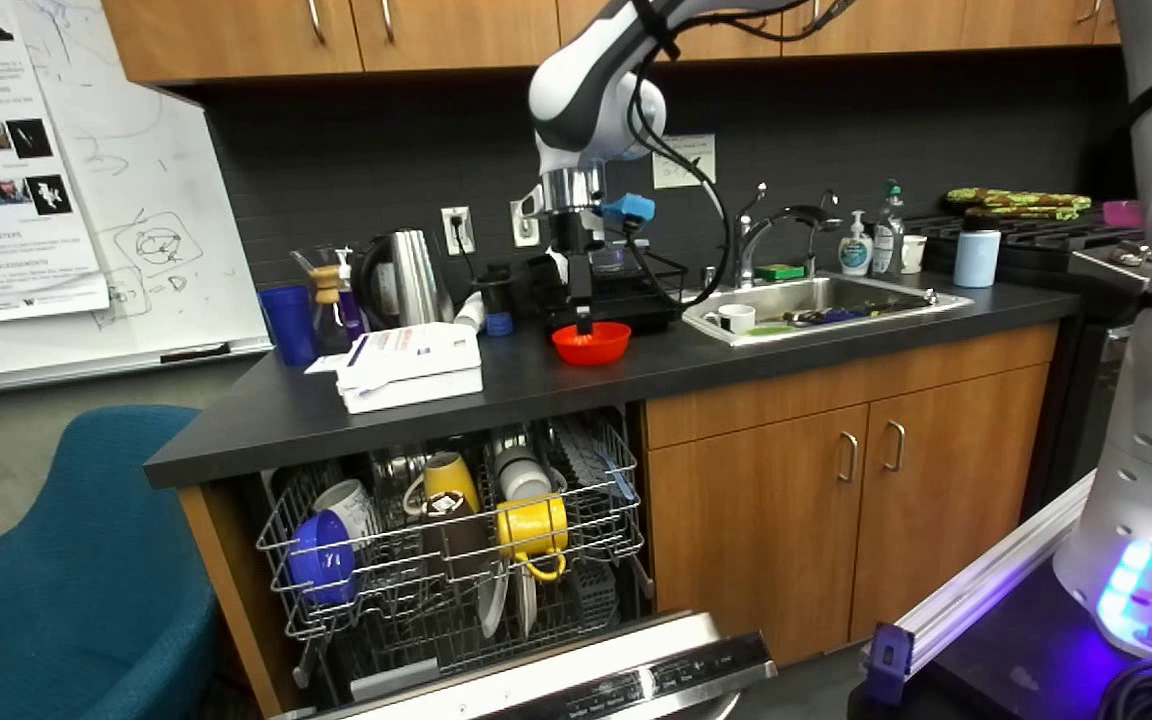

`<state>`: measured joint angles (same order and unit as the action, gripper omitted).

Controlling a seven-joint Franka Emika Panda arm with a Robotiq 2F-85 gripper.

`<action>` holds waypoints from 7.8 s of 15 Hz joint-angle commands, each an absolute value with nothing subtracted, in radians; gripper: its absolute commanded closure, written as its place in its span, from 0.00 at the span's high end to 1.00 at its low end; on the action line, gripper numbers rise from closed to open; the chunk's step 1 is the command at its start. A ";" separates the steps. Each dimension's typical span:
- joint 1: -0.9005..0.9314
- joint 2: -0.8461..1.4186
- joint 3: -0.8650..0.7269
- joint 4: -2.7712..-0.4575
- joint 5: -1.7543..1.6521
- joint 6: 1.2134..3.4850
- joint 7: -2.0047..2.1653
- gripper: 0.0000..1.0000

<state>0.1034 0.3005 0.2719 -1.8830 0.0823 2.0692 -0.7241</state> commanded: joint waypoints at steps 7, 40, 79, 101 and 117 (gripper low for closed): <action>0.110 0.218 0.248 -2.040 0.057 2.240 -0.878 1.00; 0.176 0.390 0.126 -1.958 -0.467 2.505 -0.404 1.00; 0.115 0.337 0.229 -1.853 -0.062 2.115 -0.483 0.01; 0.258 -0.054 0.280 -1.977 0.353 1.951 -0.267 0.01; 0.647 0.287 0.485 -1.940 0.168 2.495 0.492 0.01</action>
<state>0.5872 0.2108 0.5107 -2.0142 0.2425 2.4770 0.3906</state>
